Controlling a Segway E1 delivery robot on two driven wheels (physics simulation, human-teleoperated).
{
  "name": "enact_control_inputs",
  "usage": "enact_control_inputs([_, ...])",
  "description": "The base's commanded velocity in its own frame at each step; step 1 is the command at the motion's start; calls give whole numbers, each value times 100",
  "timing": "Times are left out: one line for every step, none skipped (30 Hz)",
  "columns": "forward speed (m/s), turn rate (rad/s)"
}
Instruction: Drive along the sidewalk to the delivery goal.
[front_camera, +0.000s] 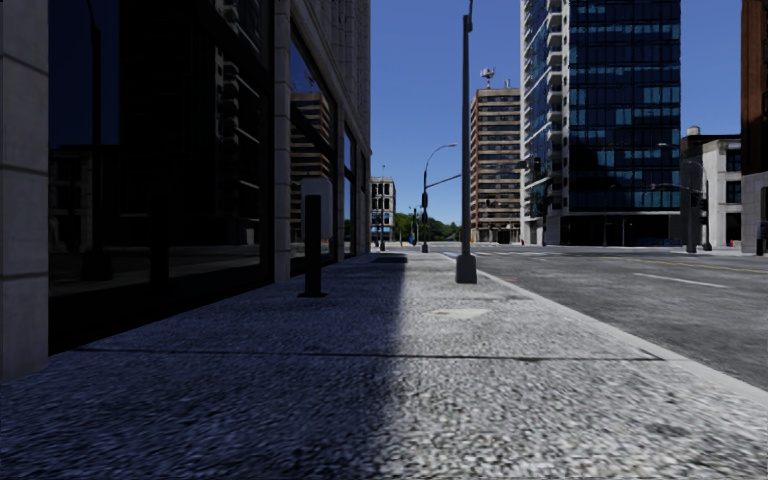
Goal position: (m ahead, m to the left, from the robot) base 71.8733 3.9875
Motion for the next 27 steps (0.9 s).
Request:
enact_control_inputs([200, 0])
enact_control_inputs([200, 0])
enact_control_inputs([200, 0])
enact_control_inputs([200, 0])
enact_control_inputs([200, 0])
enact_control_inputs([200, 0])
enact_control_inputs([200, 0])
enact_control_inputs([200, 0])
enact_control_inputs([200, 0])
enact_control_inputs([200, 0])
enact_control_inputs([200, 0])
enact_control_inputs([200, 0])
enact_control_inputs([200, -3])
enact_control_inputs([200, -6])
enact_control_inputs([200, -8])
enact_control_inputs([200, -8])
enact_control_inputs([200, -8])
enact_control_inputs([200, -9])
enact_control_inputs([200, -11])
enact_control_inputs([200, -15])
enact_control_inputs([200, -15])
enact_control_inputs([200, -19])
enact_control_inputs([200, -20])
enact_control_inputs([200, -21])
enact_control_inputs([200, -21])
enact_control_inputs([200, -24])
enact_control_inputs([200, -26])
